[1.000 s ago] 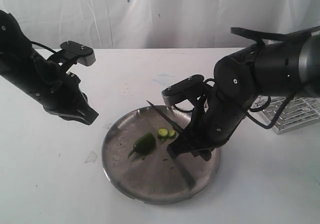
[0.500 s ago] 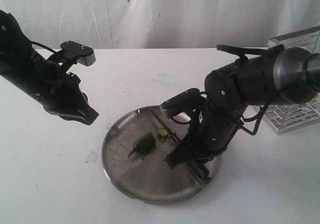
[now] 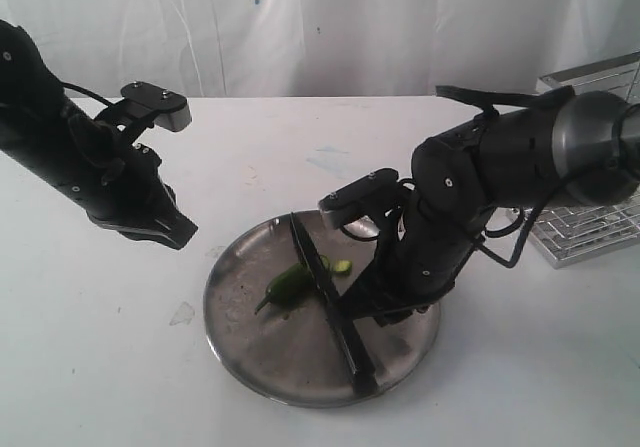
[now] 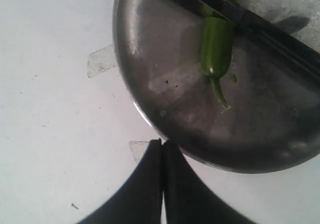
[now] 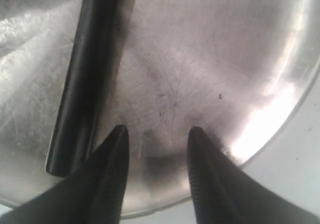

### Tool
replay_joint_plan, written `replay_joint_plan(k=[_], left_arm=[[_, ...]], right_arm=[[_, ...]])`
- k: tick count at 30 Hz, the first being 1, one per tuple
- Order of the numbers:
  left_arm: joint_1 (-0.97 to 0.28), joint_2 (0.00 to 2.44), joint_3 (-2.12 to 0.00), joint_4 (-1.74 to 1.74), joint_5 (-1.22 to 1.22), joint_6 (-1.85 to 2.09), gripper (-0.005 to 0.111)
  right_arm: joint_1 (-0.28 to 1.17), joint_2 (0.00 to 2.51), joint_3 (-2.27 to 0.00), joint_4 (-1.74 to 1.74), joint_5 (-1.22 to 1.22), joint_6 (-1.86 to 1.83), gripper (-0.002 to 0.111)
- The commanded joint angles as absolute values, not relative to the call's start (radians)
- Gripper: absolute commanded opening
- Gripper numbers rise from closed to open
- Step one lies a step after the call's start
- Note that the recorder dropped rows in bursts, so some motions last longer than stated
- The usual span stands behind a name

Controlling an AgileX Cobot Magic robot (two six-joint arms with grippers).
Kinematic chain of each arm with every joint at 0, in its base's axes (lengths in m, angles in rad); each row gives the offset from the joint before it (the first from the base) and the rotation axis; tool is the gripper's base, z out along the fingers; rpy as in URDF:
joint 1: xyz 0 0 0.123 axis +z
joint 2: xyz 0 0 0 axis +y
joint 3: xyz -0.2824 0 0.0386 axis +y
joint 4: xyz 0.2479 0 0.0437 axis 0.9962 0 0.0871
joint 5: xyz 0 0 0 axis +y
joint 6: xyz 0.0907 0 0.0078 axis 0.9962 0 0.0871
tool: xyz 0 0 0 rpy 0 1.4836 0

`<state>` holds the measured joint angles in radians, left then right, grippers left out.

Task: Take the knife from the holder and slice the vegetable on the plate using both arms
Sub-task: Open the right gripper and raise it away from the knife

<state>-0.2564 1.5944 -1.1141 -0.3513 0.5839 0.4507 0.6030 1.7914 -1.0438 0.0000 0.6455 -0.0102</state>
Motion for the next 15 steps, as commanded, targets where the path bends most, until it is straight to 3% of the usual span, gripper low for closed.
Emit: replay_joint_plan(k=[1,4,8,15], left_arm=[[-0.261,1.595,-1.117,-0.393,0.569,0.453,0.000],[-0.261,1.595,-1.117,-0.408,0.552,0.453,0.000],[-0.261,1.595,-1.117,-0.382,0.548,0.453,0.000],[-0.261,1.595,-1.056,-0.388,0.478,0.453,0.000]], right_arm=[[0.596,1.739,-1.063,-0.022,0.587,-0.009,0.017],[0.577,1.699,-1.109,-0.026,0.580,0.010,0.000],[0.436,1.561,-1.192,-0.026,0.585,0.057,0.000],[-0.079,1.322,-1.137,-0.041,0.560,0.169,0.000]])
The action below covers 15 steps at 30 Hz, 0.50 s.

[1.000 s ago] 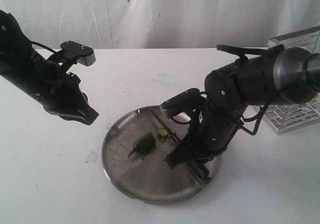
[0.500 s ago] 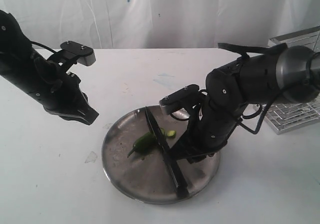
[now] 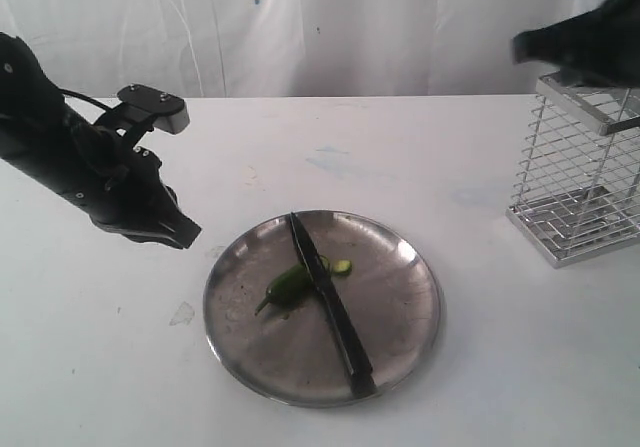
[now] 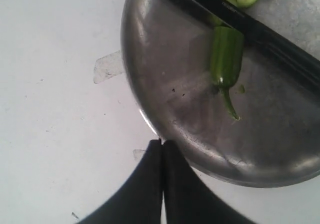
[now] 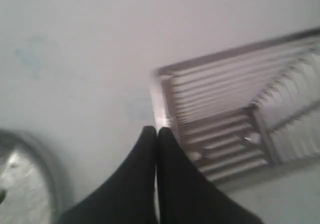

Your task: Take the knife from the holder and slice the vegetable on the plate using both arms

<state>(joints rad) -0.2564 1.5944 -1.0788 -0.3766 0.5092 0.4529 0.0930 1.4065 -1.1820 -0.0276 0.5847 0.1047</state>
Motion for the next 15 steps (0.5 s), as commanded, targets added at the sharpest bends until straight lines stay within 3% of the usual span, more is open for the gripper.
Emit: replay_joint_plan(k=[1,10,15], left_arm=[[-0.261,1.595,-1.056,-0.388,0.457,0.453,0.000],[-0.261,1.595,-1.056,-0.471,0.413,0.446,0.000],[-0.261,1.595,-1.056,-0.471,0.443,0.441,0.000]], right_arm=[[-0.143,1.264,-1.077,-0.041,0.527,0.190,0.000],[-0.158,0.823,-0.588,-0.044,-0.019,0.185,0.000],[-0.158,0.612,-0.501,-0.044,-0.030,0.185,0.000]])
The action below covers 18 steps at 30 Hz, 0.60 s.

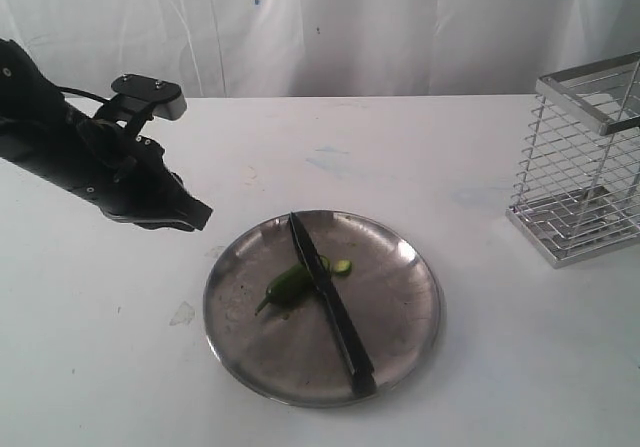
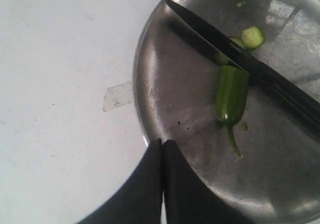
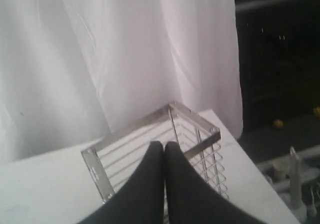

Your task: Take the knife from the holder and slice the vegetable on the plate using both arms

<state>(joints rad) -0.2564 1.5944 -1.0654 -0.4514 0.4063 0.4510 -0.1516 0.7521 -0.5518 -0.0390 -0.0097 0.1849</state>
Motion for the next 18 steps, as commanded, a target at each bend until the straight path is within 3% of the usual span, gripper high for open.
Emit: replay_joint_plan(k=[1,6,12,18], left_arm=[[-0.261,1.595,-1.056,-0.485,0.460,0.441,0.000],[-0.261,1.595,-1.056,-0.500,0.482,0.441,0.000],[-0.261,1.595,-1.056,-0.500,0.471,0.445,0.000],[-0.261,1.595,-1.056,-0.500,0.462,0.445,0.000]], right_arm=[[-0.158,0.574,-0.497,-0.044,0.021,0.185,0.000],[-0.158,0.437,-0.498,-0.044,0.352,0.185,0.000],[-0.158,0.288,-0.498,-0.044,0.271,0.112,0.000],[-0.158,0.276,-0.498,0.043,0.452,0.112,0.000]])
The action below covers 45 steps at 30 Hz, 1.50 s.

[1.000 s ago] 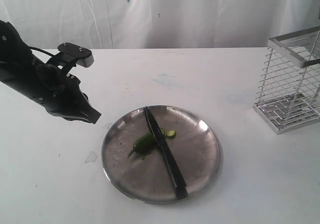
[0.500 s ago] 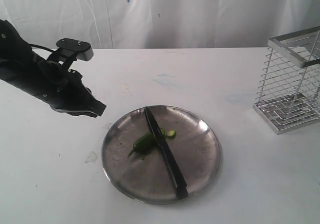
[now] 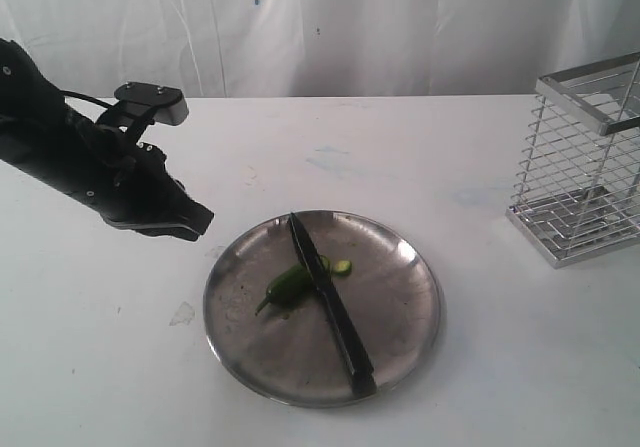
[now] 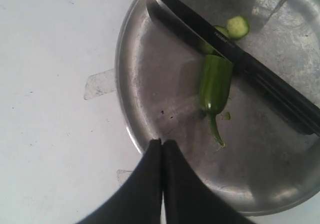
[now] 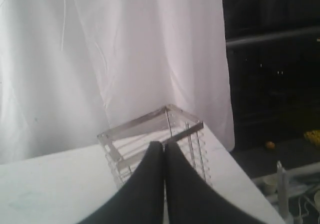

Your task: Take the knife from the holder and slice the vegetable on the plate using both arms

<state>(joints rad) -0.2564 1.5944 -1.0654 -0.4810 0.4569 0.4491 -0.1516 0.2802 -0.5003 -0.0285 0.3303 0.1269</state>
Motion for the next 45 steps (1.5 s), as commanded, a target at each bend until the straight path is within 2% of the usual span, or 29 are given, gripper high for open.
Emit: replay_joint_plan(k=[1,11,17,21,24,29,31,35,39,45], left_arm=[[-0.261,1.595,-1.056,-0.500,0.462,0.445,0.000],[-0.261,1.595,-1.056,-0.500,0.462,0.445,0.000],[-0.261,1.595,-1.056,-0.500,0.462,0.445,0.000],[-0.261,1.595,-1.056,-0.500,0.462,0.445,0.000],[-0.261,1.595,-1.056,-0.500,0.462,0.445,0.000],[-0.261,1.595,-1.058,-0.500,0.465,0.445,0.000],[-0.261,1.595,-1.061,-0.500,0.463,0.445,0.000],[-0.261,1.595,-1.061,-0.500,0.450,0.445,0.000],[-0.261,1.595,-1.061,-0.500,0.419,0.445,0.000],[-0.261,1.595,-1.061,-0.500,0.411,0.445,0.000]], right_arm=[[-0.158,0.276,-0.498,0.057,0.474,0.112,0.000],[-0.130,0.272,-0.500,0.043,0.479,0.112,0.000],[-0.128,0.226,-0.470,0.010,0.118,-0.080,0.000],[-0.128,0.162,-0.335,0.016,-0.228,-0.079,0.000],[-0.128,0.073,-0.189,0.080,-0.334,-0.079,0.000],[-0.128,0.000,0.000,0.082,-0.300,0.032,0.000],[-0.130,0.000,0.000,-0.008,-0.009,0.135,0.000],[-0.103,0.000,0.000,-0.264,0.348,0.421,0.000],[-0.068,0.000,0.000,-0.365,0.360,0.419,0.000],[-0.042,0.000,0.000,-0.102,0.321,0.419,0.000]])
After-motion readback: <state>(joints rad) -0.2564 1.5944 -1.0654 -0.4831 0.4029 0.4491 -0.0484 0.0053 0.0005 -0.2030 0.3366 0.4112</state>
